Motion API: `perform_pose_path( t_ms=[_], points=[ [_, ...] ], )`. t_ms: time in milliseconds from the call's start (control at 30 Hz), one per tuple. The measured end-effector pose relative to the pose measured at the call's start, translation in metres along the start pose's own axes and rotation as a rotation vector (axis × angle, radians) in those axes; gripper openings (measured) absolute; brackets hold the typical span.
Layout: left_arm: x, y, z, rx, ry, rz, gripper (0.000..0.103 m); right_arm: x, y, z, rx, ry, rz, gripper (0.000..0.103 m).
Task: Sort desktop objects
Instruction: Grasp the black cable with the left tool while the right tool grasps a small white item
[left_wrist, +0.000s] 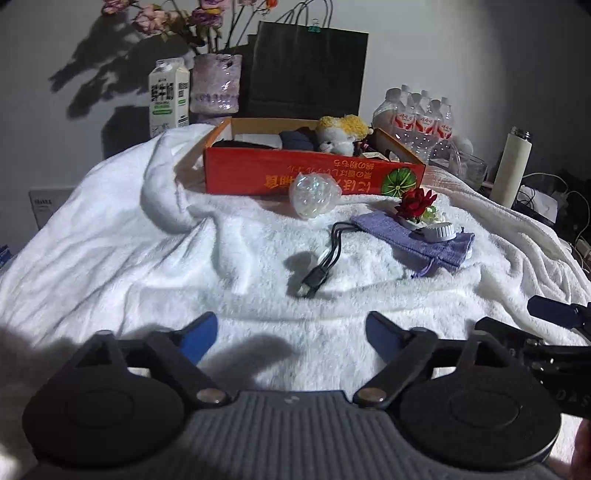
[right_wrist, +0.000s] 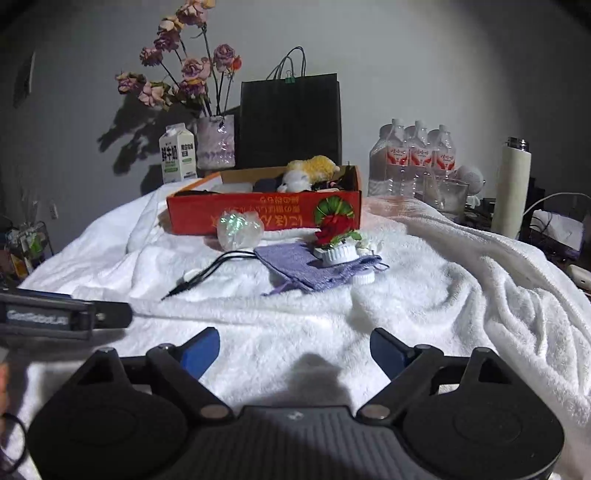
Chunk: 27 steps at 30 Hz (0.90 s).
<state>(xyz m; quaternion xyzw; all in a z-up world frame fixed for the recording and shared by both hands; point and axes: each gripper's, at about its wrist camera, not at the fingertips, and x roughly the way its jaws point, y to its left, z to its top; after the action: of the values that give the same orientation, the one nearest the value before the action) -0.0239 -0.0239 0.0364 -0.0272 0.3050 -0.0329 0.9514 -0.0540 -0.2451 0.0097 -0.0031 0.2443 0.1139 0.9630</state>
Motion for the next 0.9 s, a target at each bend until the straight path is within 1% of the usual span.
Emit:
perform_pose_path(
  t_ms=[67, 133, 167, 200, 233, 267, 300, 333, 367, 400, 500, 567, 667, 733, 800, 833, 867, 900],
  points=[
    [0.013, -0.001, 0.012, 0.015, -0.009, -0.028, 0.076, 0.001, 0.0, 0.004, -0.002, -0.012, 0.015, 0.078],
    [0.033, 0.001, 0.024, -0.003, 0.015, -0.081, 0.068, 0.004, -0.001, 0.007, 0.0, -0.021, 0.011, 0.075],
    [0.044, 0.002, 0.029, -0.018, 0.034, -0.118, 0.067, 0.005, -0.002, 0.009, 0.006, -0.024, 0.009, 0.073],
    [0.055, 0.003, 0.033, -0.031, 0.049, -0.152, 0.063, 0.007, -0.003, 0.01, 0.013, -0.023, 0.015, 0.071],
    [0.064, 0.005, 0.036, -0.05, 0.06, -0.171, 0.056, 0.009, -0.004, 0.011, 0.019, -0.022, 0.025, 0.069],
    [0.073, 0.008, 0.039, -0.069, 0.074, -0.183, 0.052, 0.01, -0.004, 0.012, 0.018, -0.019, 0.032, 0.068],
    [0.081, 0.011, 0.041, -0.09, 0.088, -0.19, 0.043, 0.012, -0.002, 0.012, 0.014, -0.017, 0.033, 0.068],
    [0.088, 0.015, 0.042, -0.114, 0.102, -0.203, 0.028, 0.013, -0.001, 0.011, 0.008, -0.014, 0.033, 0.068],
    [0.094, 0.019, 0.043, -0.135, 0.114, -0.221, 0.018, 0.016, 0.001, 0.011, 0.001, -0.008, 0.037, 0.068],
    [0.097, 0.024, 0.043, -0.157, 0.121, -0.24, 0.015, 0.018, 0.003, 0.011, -0.003, -0.003, 0.044, 0.066],
    [0.095, 0.041, 0.04, -0.25, 0.12, -0.298, 0.012, 0.028, 0.011, 0.012, -0.016, 0.014, 0.077, 0.064],
    [0.085, 0.049, 0.037, -0.281, 0.1, -0.317, 0.011, 0.036, 0.019, 0.017, -0.035, 0.023, 0.104, 0.061],
    [0.071, 0.061, 0.034, -0.321, 0.072, -0.282, 0.01, 0.055, 0.035, 0.028, -0.044, 0.036, 0.166, 0.058],
    [0.064, 0.071, 0.03, -0.359, 0.056, -0.27, 0.01, 0.072, 0.046, 0.038, -0.032, 0.054, 0.205, 0.053],
    [0.059, 0.08, 0.027, -0.386, 0.061, -0.242, 0.009, 0.094, 0.055, 0.047, -0.007, 0.098, 0.244, 0.049],
    [0.056, 0.084, 0.025, -0.396, 0.064, -0.227, 0.005, 0.104, 0.059, 0.05, 0.012, 0.11, 0.269, 0.048],
    [0.052, 0.088, 0.023, -0.409, 0.065, -0.21, 0.005, 0.113, 0.062, 0.053, 0.039, 0.122, 0.293, 0.046],
    [0.047, 0.093, 0.021, -0.415, 0.057, -0.193, 0.001, 0.124, 0.064, 0.055, 0.071, 0.152, 0.301, 0.045]
  ],
)
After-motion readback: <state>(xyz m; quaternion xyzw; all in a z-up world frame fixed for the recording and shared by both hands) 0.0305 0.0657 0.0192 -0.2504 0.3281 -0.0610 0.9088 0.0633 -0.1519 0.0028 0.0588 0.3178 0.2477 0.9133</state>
